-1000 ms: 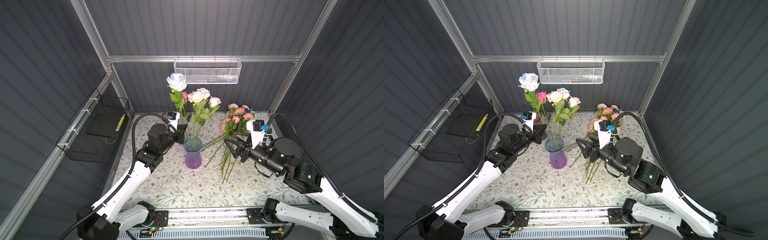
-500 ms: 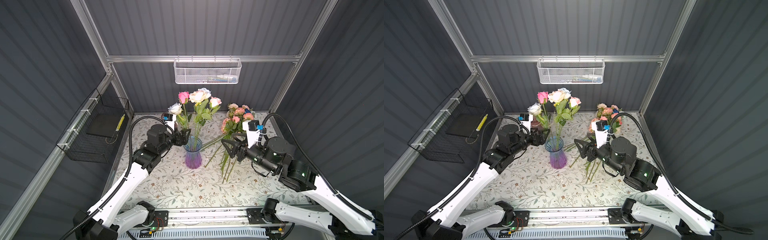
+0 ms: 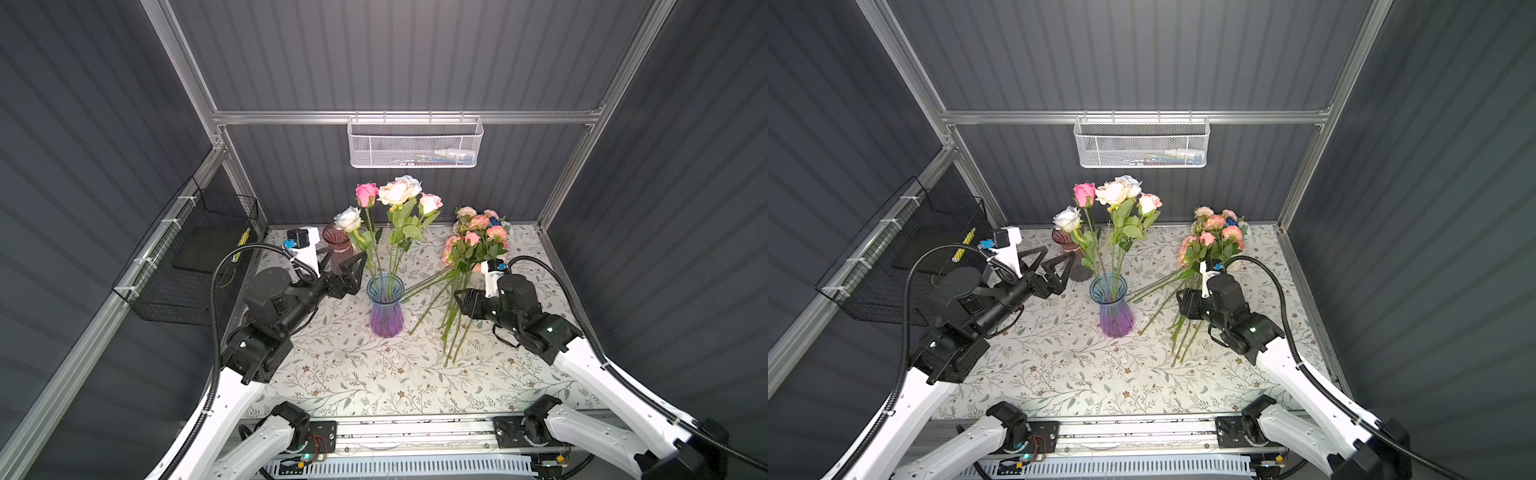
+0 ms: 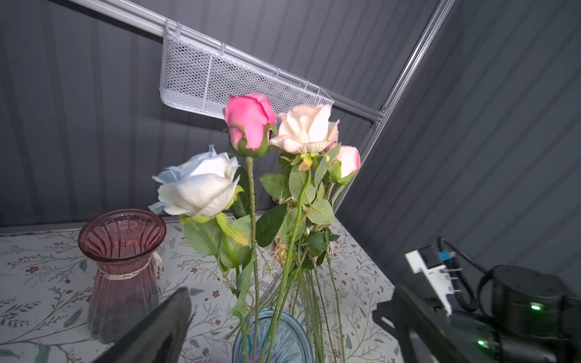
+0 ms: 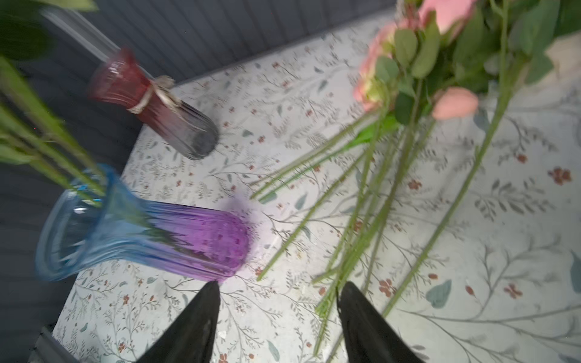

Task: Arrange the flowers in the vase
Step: 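Grasp stems in the flower pile with the right gripper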

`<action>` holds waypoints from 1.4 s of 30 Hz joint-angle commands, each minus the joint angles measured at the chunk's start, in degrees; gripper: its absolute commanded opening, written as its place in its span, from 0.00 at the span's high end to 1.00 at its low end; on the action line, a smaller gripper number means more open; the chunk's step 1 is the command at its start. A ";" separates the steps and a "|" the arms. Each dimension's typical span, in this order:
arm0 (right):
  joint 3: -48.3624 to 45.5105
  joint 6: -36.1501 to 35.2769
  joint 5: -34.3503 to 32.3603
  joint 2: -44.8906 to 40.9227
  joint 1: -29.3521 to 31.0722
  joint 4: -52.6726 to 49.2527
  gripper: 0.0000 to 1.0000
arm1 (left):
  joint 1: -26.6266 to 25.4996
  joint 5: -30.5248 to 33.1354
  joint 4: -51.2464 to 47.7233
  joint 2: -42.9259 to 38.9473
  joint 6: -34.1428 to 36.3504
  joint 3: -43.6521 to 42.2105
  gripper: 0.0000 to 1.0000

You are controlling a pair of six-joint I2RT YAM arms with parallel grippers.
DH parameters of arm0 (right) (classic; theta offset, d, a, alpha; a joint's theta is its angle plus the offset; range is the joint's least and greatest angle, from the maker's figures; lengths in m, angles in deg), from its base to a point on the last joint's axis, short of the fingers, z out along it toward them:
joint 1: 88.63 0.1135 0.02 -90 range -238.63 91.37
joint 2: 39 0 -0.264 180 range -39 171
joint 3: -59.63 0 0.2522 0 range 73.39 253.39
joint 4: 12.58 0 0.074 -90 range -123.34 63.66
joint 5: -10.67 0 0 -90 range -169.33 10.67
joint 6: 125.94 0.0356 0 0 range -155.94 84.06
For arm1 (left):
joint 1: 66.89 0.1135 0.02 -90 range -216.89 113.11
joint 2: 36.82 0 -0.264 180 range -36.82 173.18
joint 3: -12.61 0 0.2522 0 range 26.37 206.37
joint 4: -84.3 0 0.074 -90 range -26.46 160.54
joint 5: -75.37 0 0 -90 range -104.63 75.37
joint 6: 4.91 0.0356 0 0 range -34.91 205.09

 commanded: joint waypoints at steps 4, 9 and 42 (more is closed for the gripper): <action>0.26 3.31 6.02 11.57 -9.29 5.23 0.46 | 0.19 2.24 -1.37 -4.90 -1.59 -3.67 0.00; 4.43 2.61 7.56 23.87 -14.23 7.17 0.50 | 0.19 2.20 -4.48 -6.48 -2.44 -5.02 0.00; 9.63 -2.36 6.16 32.66 -16.71 10.06 1.00 | 0.23 3.38 -8.23 -8.40 -2.45 -6.20 0.00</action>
